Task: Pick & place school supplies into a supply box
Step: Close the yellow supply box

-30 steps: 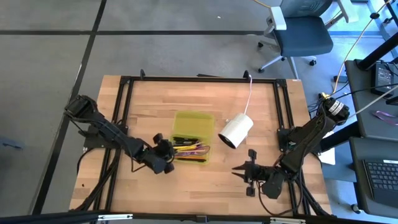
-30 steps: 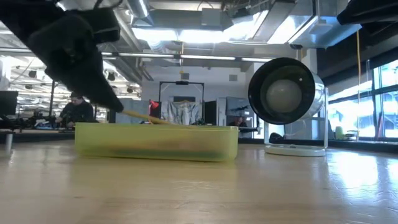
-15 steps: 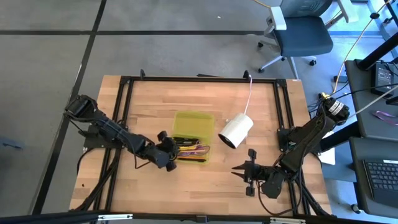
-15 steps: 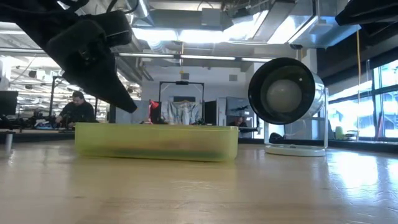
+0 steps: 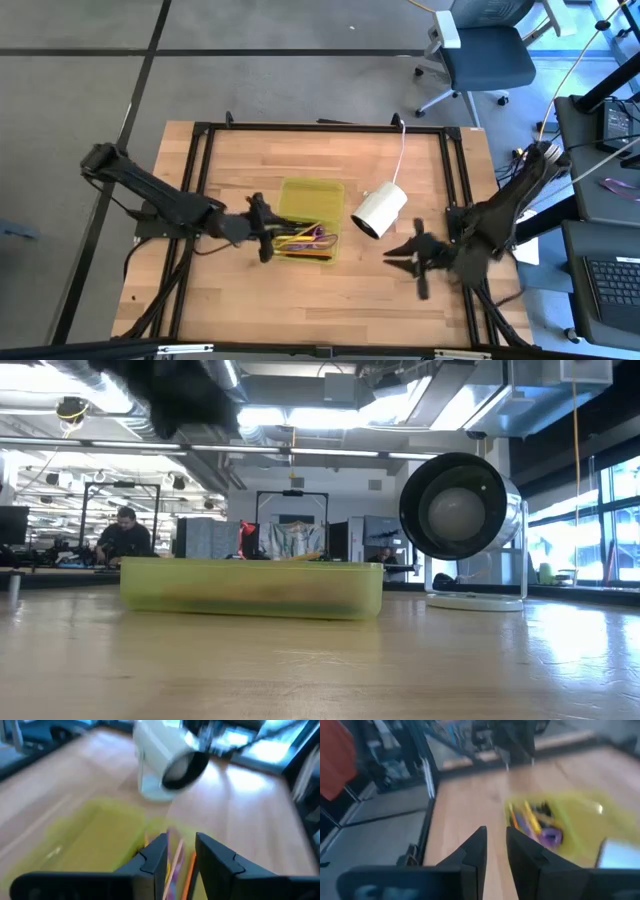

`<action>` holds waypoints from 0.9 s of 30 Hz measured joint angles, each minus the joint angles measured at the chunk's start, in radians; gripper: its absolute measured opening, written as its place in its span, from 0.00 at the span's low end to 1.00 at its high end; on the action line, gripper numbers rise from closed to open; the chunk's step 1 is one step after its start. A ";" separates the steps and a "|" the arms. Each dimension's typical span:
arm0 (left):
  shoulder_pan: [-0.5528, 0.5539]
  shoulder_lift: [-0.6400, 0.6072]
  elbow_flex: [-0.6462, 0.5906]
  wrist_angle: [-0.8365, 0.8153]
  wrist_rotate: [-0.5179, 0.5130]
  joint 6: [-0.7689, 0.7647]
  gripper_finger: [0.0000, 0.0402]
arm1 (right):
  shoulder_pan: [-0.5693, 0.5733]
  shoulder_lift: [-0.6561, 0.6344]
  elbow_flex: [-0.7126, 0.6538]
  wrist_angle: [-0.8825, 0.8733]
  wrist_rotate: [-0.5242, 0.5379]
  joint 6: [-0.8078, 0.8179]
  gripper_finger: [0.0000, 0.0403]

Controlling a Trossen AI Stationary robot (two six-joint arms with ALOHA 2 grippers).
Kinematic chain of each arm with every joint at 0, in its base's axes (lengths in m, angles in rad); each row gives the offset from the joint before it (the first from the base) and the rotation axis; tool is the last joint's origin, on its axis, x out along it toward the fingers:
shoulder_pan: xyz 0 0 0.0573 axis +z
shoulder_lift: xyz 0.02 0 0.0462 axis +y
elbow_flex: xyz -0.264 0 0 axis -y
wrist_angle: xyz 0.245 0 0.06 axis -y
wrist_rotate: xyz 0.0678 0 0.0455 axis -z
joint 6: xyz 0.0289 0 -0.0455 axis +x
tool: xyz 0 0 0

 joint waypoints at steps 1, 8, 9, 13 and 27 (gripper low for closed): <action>0.002 -0.034 0.001 0.001 0.000 0.000 0.23 | 0.000 -0.041 0.000 0.000 0.000 -0.043 0.19; 0.009 -0.211 0.001 0.001 0.009 -0.031 0.23 | -0.048 -0.239 0.000 -0.005 0.022 -0.185 0.19; 0.026 -0.231 0.001 -0.001 0.018 -0.013 0.24 | -0.079 -0.267 0.000 -0.014 0.012 -0.194 0.19; 0.126 -0.293 -0.002 -0.003 0.153 0.038 0.23 | -0.204 -0.351 0.000 -0.041 -0.158 -0.239 0.19; 0.395 -0.302 -0.003 -0.005 0.411 0.096 0.23 | -0.482 -0.394 -0.001 -0.052 -0.500 -0.392 0.19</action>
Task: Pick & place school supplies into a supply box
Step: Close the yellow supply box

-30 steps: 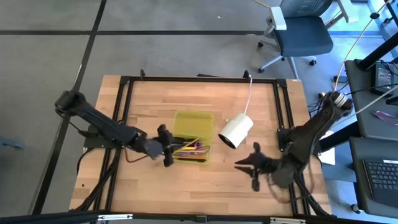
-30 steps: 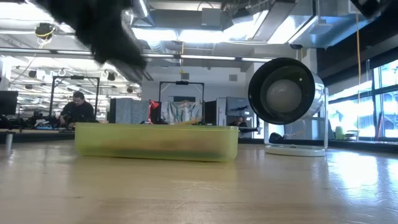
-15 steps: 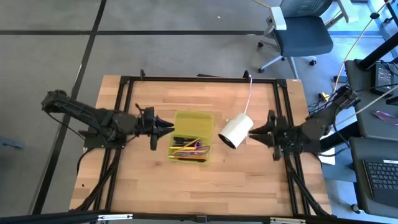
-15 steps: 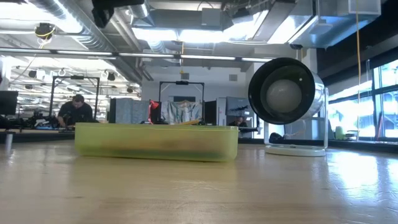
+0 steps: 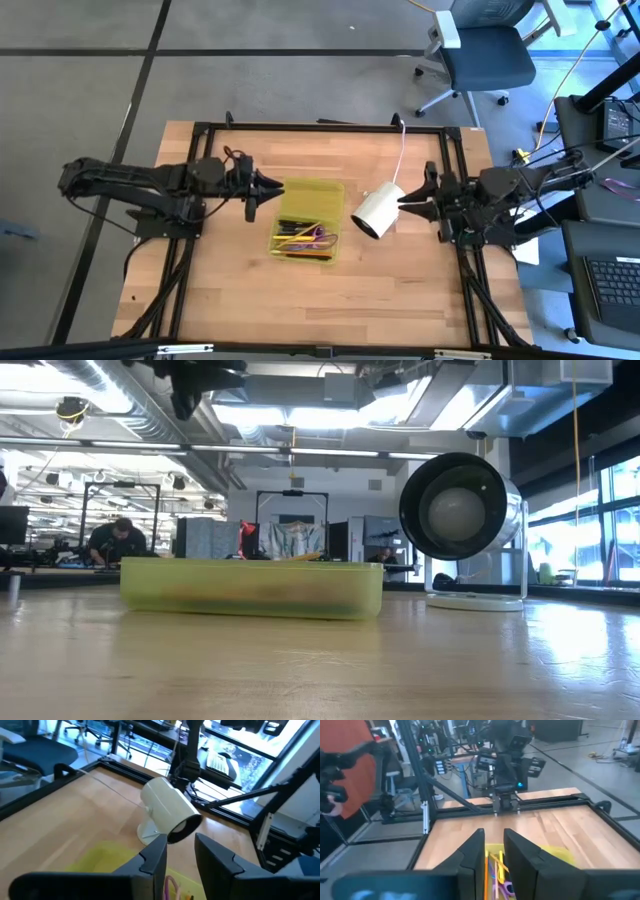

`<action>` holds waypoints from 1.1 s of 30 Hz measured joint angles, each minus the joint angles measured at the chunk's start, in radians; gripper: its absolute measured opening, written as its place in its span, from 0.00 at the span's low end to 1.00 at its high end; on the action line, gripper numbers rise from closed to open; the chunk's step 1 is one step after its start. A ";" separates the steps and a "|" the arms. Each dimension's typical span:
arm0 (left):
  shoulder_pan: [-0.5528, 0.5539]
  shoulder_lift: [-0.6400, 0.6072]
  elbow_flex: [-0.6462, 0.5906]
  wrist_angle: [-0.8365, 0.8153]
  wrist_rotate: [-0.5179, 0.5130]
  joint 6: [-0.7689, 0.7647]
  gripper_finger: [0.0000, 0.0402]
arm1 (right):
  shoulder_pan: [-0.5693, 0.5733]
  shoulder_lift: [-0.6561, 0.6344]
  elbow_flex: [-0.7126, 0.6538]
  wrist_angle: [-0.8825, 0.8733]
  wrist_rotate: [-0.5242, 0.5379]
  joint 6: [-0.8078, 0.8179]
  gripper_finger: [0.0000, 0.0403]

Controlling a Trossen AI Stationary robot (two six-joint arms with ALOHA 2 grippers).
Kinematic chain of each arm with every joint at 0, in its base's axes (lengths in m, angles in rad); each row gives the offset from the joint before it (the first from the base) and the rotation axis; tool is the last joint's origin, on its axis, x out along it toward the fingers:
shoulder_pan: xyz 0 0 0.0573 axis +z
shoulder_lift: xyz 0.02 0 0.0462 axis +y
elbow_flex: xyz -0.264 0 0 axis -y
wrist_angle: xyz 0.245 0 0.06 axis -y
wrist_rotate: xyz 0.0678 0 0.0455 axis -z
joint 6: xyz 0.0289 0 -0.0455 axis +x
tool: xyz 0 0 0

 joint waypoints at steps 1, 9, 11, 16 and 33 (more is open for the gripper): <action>0.009 0.000 0.000 0.000 0.018 0.001 0.23 | -0.014 0.006 0.000 -0.002 -0.004 -0.006 0.19; 0.026 0.002 0.000 0.071 -0.066 -0.062 0.23 | -0.077 0.047 -0.001 0.015 0.013 -0.120 0.19; 0.027 0.002 0.000 0.069 -0.100 -0.027 0.23 | -0.084 0.049 -0.001 0.003 0.064 -0.186 0.19; 0.065 0.003 0.000 0.066 -0.134 0.010 0.22 | -0.111 0.052 -0.001 0.022 0.253 -0.231 0.19; 0.632 0.254 0.004 0.029 0.763 0.010 0.22 | -0.287 0.096 0.000 0.114 0.362 -0.201 0.19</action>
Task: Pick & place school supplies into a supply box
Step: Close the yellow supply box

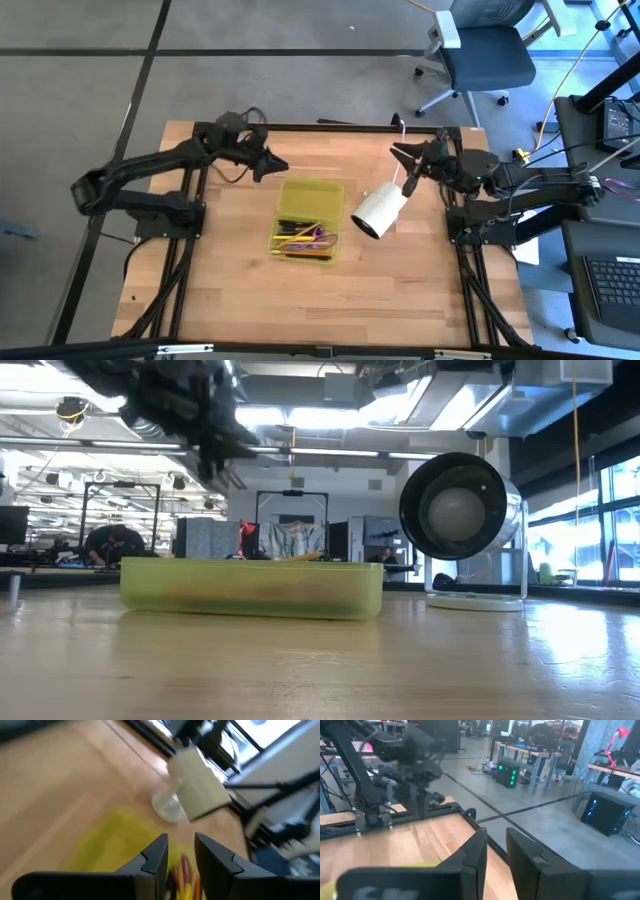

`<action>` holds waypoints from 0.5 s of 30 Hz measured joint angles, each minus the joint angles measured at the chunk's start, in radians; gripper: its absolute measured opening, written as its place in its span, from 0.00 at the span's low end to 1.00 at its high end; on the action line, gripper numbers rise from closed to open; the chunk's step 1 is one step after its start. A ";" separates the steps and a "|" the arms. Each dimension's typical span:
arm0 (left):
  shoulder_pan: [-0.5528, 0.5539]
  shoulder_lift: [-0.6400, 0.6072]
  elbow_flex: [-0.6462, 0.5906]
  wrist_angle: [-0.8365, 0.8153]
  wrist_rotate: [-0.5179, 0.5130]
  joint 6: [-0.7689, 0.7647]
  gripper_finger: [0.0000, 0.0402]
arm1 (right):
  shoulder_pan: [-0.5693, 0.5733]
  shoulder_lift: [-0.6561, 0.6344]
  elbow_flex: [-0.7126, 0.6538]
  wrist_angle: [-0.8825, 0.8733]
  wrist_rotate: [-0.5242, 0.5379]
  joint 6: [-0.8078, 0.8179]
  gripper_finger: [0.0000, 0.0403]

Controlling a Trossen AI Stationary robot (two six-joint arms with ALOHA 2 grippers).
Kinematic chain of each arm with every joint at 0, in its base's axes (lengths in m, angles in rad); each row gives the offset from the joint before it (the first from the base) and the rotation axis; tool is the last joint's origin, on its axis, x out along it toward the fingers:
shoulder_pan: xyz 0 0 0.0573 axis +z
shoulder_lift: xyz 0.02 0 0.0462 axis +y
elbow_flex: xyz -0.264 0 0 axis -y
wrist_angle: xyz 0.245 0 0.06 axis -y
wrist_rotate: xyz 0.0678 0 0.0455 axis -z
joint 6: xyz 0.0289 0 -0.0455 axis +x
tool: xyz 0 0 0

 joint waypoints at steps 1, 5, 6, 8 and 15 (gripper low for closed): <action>0.021 0.042 0.010 0.001 0.058 0.011 0.22 | -0.010 0.012 0.000 0.009 -0.009 0.001 0.19; 0.080 0.204 0.076 0.005 0.207 0.107 0.22 | -0.039 0.060 0.000 0.034 -0.057 0.002 0.19; 0.088 0.242 0.097 0.003 0.234 0.127 0.22 | -0.043 0.071 0.000 0.036 -0.066 0.002 0.19; 0.101 0.305 0.136 0.001 0.285 0.151 0.22 | -0.045 0.088 0.000 0.035 -0.080 0.006 0.19; 0.094 0.445 0.283 -0.034 0.273 0.299 0.22 | -0.045 0.123 0.000 0.035 -0.085 0.005 0.19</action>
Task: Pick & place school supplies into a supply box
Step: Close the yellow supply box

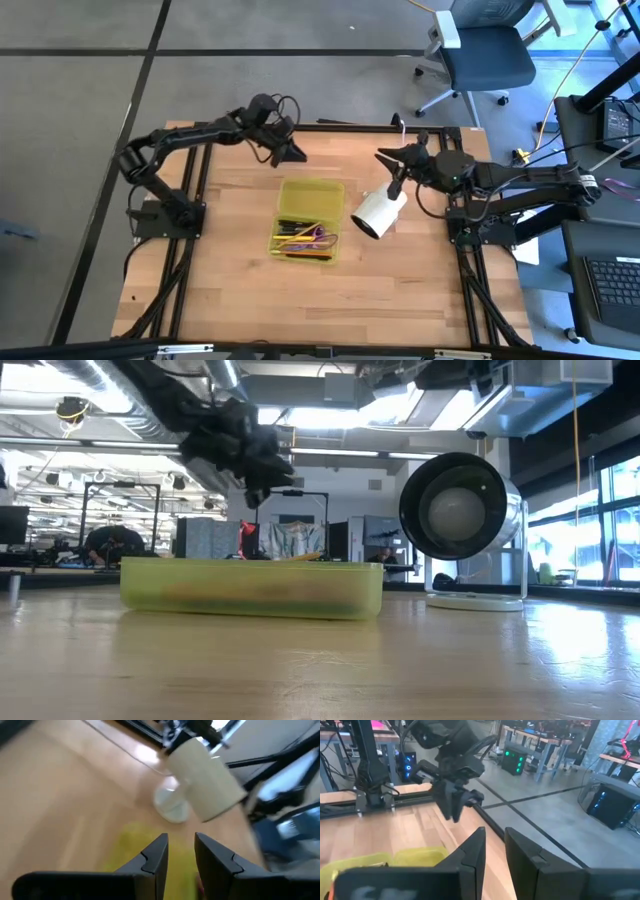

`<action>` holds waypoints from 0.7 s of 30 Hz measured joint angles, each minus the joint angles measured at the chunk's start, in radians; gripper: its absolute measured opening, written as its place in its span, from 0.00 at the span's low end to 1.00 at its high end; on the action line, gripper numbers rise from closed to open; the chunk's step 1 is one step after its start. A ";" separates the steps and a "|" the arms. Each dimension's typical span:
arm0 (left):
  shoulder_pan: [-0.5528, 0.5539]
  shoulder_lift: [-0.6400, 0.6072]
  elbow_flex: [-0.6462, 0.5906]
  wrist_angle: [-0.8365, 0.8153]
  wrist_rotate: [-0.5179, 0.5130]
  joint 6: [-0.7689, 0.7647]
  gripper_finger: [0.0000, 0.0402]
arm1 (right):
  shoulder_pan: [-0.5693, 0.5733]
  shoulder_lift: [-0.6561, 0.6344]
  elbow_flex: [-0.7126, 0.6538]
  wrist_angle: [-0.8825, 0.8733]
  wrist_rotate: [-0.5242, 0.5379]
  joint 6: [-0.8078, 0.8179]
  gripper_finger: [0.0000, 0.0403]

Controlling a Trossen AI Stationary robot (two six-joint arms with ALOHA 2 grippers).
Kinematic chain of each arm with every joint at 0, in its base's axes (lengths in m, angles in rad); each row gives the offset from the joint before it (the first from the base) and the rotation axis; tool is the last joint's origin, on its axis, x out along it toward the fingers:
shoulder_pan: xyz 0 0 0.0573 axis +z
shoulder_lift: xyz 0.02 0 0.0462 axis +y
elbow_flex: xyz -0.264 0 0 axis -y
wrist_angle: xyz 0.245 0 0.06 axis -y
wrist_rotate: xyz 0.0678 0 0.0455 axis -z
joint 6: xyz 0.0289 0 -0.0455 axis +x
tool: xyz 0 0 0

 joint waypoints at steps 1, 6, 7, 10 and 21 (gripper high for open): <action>-0.006 0.013 0.029 -0.036 -0.030 0.033 0.22 | 0.000 0.000 0.000 -0.001 0.002 0.000 0.19; -0.043 0.063 0.186 -0.313 -0.334 0.273 0.22 | 0.000 -0.006 0.000 0.000 0.007 -0.001 0.19; -0.052 0.073 0.209 -0.356 -0.407 0.317 0.22 | 0.000 -0.007 0.000 0.001 0.008 -0.001 0.19; -0.075 0.085 0.239 -0.414 -0.558 0.393 0.22 | 0.000 -0.006 0.000 0.000 0.008 0.000 0.19; -0.127 0.085 0.241 -0.413 -0.607 0.399 0.22 | 0.000 -0.004 0.000 -0.001 0.008 0.000 0.19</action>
